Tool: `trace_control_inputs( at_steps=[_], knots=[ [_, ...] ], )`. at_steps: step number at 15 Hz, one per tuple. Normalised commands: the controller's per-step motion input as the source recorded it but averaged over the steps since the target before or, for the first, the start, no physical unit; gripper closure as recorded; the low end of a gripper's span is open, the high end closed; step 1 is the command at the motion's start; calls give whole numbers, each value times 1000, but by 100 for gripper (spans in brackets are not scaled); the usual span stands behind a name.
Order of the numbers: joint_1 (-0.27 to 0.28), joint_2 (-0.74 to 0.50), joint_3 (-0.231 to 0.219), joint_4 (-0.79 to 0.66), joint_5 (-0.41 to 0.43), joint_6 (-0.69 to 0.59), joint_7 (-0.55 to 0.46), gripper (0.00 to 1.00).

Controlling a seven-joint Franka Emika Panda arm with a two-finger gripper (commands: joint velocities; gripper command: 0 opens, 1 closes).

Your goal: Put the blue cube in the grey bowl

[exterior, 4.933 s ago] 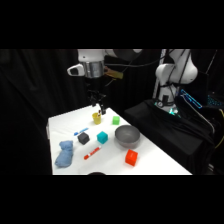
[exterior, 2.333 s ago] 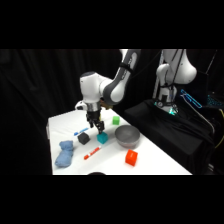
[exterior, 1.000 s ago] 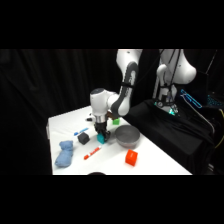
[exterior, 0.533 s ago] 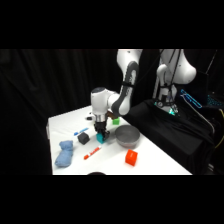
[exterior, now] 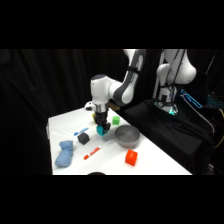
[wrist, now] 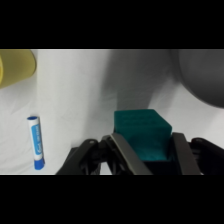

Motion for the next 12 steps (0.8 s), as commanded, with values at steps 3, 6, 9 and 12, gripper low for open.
trace_control_inputs(
  at_steps=[3, 6, 9, 12],
  knots=[
    [171, -589, -83, -334, -115, -347, 219, 74],
    [180, -548, -37, -375, -96, -253, 205, 74],
    [157, -495, -5, -387, -75, -173, 180, 74],
    [119, -423, 17, -361, 2, -86, 115, 74]
  ],
)
